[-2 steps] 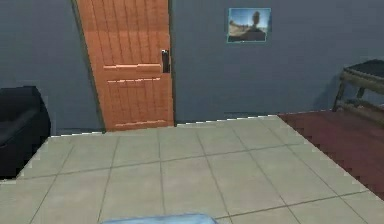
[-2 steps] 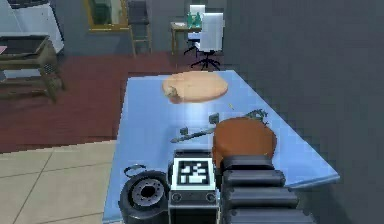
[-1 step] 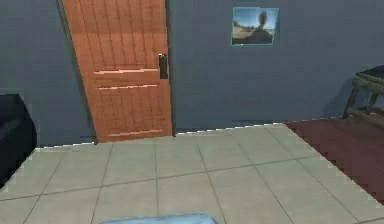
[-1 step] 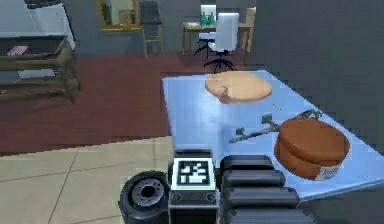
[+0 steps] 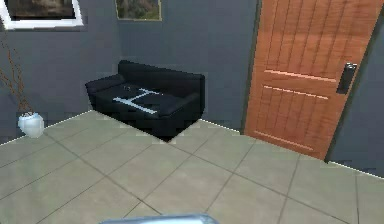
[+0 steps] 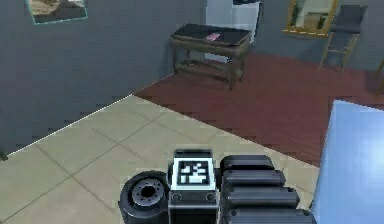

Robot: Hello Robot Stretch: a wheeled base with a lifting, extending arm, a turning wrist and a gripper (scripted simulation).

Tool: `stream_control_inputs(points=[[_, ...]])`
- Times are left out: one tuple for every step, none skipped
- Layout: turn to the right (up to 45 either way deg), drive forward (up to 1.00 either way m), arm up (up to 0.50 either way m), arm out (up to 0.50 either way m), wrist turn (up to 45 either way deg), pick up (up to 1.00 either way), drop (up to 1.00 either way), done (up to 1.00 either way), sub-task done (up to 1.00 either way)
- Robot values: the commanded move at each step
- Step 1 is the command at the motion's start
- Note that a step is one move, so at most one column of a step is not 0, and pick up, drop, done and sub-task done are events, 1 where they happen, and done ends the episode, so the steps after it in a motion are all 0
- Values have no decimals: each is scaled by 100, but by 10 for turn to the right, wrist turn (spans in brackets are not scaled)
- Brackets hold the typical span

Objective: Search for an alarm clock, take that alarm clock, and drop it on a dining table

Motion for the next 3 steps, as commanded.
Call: stream_control_inputs(points=[[-90, 0, 0, 0, 0, 0, 0, 0, 0], [0, 25, 0, 0, 0, 0, 0, 0, 0], [450, 0, 0, 0, 0, 0, 0, 0, 0]])
